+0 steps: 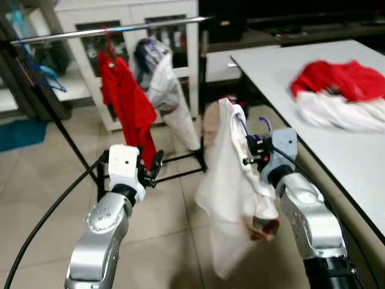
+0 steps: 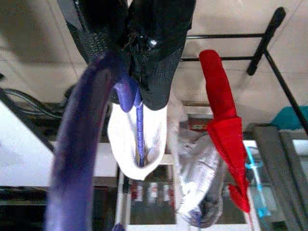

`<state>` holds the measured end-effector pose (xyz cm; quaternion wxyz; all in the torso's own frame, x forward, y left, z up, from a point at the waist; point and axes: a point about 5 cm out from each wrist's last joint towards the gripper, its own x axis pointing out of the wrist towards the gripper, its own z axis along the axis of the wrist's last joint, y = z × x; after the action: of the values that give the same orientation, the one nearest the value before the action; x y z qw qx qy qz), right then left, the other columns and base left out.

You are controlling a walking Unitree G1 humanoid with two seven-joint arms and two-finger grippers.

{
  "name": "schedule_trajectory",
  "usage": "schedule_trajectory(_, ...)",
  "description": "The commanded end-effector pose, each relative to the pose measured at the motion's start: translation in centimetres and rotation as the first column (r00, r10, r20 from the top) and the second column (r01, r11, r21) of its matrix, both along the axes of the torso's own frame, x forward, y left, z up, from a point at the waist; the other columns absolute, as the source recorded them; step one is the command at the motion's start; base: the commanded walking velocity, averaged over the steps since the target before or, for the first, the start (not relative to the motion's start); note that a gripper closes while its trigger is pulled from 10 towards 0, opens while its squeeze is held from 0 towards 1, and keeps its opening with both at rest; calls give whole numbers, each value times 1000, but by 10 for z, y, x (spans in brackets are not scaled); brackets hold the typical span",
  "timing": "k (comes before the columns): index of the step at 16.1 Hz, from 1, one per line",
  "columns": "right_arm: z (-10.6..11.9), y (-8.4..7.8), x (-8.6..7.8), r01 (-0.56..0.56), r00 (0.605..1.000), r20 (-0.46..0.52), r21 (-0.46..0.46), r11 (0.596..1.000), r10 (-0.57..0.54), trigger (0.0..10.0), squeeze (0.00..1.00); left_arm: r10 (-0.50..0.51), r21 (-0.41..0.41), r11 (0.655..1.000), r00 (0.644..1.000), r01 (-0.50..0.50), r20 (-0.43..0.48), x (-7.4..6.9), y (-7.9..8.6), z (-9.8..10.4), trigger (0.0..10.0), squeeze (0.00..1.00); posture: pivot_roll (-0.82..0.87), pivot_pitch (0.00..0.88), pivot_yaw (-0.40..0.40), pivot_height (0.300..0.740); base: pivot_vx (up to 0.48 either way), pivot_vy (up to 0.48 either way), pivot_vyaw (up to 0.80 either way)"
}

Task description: Hang hanger

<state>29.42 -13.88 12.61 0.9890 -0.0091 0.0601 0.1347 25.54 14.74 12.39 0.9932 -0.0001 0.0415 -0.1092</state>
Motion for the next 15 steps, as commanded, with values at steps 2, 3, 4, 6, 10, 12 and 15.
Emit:
schedule_trajectory(2, 12, 10, 7, -25, 999, 41, 18, 1000, 24, 10000, 0, 46, 9, 999, 999, -46, 22, -1, 8, 5, 10000, 0, -67, 0, 4, 740, 452, 0, 0)
schedule_trajectory(3, 11, 12, 6, -42, 999, 26, 52, 998, 41, 10000, 0, 47, 9, 999, 999, -47, 22, -2, 8, 5, 10000, 0, -68, 0, 5, 740, 454, 0, 0)
schedule_trajectory(4, 10, 12, 6, -40, 999, 19, 50, 998, 39, 10000, 0, 46, 10, 999, 999, -47, 23, -2, 8, 5, 10000, 0, -68, 0, 5, 740, 454, 0, 0)
schedule_trajectory(6, 6, 9, 5, 9, 1000, -5, 88, 996, -9, 10000, 0, 38, 9, 999, 999, -38, 28, 0, 5, 7, 10000, 0, -69, 0, 15, 740, 450, 0, 0)
schedule_trajectory(10, 6, 4, 5, 51, 999, -3, 69, 996, -51, 10000, 0, 18, 7, 1000, 999, -18, 27, 1, 2, 8, 10000, 0, -82, 4, 32, 740, 449, 0, 0)
schedule_trajectory(12, 6, 1, 5, 61, 998, 2, 54, 997, -61, 10000, 0, 8, 4, 1000, 1000, -8, 26, 1, -1, 7, 10000, 0, -84, 4, 28, 740, 452, 0, 0)
schedule_trajectory(15, 7, -3, 7, 88, 996, 10, 34, 996, -88, 10000, 0, 6, 5, 1000, 1000, -6, 25, 0, -1, 7, 10000, 0, -77, 3, 24, 740, 451, 0, 0)
